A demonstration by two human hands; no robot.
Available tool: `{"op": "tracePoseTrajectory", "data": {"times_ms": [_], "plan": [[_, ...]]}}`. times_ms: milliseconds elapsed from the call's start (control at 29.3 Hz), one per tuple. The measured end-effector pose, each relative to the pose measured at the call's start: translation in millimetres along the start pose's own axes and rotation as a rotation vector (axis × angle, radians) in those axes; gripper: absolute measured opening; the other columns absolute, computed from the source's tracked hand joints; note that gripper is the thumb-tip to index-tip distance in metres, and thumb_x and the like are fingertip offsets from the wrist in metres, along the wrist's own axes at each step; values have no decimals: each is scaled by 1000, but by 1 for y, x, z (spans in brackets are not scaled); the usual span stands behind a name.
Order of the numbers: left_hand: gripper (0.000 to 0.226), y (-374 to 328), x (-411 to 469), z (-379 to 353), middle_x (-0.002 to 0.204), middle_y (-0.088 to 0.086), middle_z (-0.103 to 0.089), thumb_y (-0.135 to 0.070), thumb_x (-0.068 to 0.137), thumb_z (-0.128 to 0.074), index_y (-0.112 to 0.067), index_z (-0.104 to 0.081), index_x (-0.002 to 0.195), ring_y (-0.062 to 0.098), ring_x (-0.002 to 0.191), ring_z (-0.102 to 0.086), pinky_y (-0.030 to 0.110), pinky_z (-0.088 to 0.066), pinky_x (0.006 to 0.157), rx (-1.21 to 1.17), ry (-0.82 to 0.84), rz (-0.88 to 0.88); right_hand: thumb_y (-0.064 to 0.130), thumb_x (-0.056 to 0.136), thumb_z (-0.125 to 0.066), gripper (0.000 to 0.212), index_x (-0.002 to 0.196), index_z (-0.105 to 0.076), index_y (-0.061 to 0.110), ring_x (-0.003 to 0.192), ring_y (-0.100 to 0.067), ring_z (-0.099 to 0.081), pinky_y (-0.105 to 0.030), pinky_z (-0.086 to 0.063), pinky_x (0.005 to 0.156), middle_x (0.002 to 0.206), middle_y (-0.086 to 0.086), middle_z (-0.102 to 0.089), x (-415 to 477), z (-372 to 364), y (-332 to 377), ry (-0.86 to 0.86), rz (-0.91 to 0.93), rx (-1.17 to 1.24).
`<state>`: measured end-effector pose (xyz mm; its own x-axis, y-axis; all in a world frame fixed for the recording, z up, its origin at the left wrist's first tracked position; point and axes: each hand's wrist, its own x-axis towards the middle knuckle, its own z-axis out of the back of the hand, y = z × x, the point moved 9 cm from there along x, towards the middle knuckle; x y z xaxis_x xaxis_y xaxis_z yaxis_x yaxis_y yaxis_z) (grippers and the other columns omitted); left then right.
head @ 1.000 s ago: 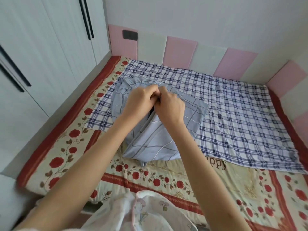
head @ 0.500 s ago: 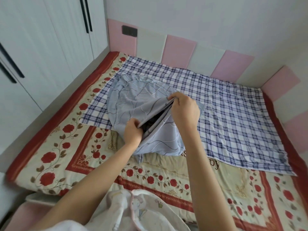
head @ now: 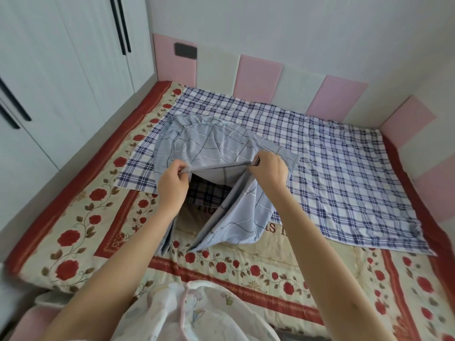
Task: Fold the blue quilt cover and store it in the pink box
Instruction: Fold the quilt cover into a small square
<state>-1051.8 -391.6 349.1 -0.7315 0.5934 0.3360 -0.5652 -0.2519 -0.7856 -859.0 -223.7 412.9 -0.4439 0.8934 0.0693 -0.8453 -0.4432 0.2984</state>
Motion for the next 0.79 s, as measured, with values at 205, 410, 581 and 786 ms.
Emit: {"op": "tracePoseTrajectory", "data": {"times_ms": [205, 410, 581, 786], "plan": [[9, -18, 11, 18, 81, 5, -64, -4, 92, -53, -9, -60, 96, 23, 58, -54, 35, -41, 50, 39, -19, -50, 14, 87, -51, 19, 69, -44, 14, 73, -24, -50, -27, -35, 58, 87, 0, -46, -8, -34, 16, 191, 220, -90], [7, -42, 17, 22, 71, 2, -62, -5, 91, -55, -8, -62, 92, 1, 49, -42, 20, -27, 44, 83, -17, -194, 3, 93, -40, 17, 109, -43, 4, 69, -29, -54, -30, -35, 48, 81, -9, -53, -21, -56, 17, 272, 209, -94], [10, -25, 15, 30, 81, 3, -66, -3, 90, -56, -9, -60, 97, 14, 56, -53, 30, -44, 47, 126, -73, -146, 0, 91, -33, 36, 115, -59, 10, 65, -19, -52, -28, -40, 54, 88, -6, -63, -8, -37, 29, 306, 182, 123], [23, -13, -2, 17, 90, 0, -57, 0, 81, -65, -7, -50, 97, 13, 68, -59, 25, -50, 54, 69, -81, -198, -4, 90, -34, 40, 86, -69, 15, 36, -6, -32, -22, -27, 40, 55, 9, -57, -1, 37, 95, 167, 183, 640]]}}
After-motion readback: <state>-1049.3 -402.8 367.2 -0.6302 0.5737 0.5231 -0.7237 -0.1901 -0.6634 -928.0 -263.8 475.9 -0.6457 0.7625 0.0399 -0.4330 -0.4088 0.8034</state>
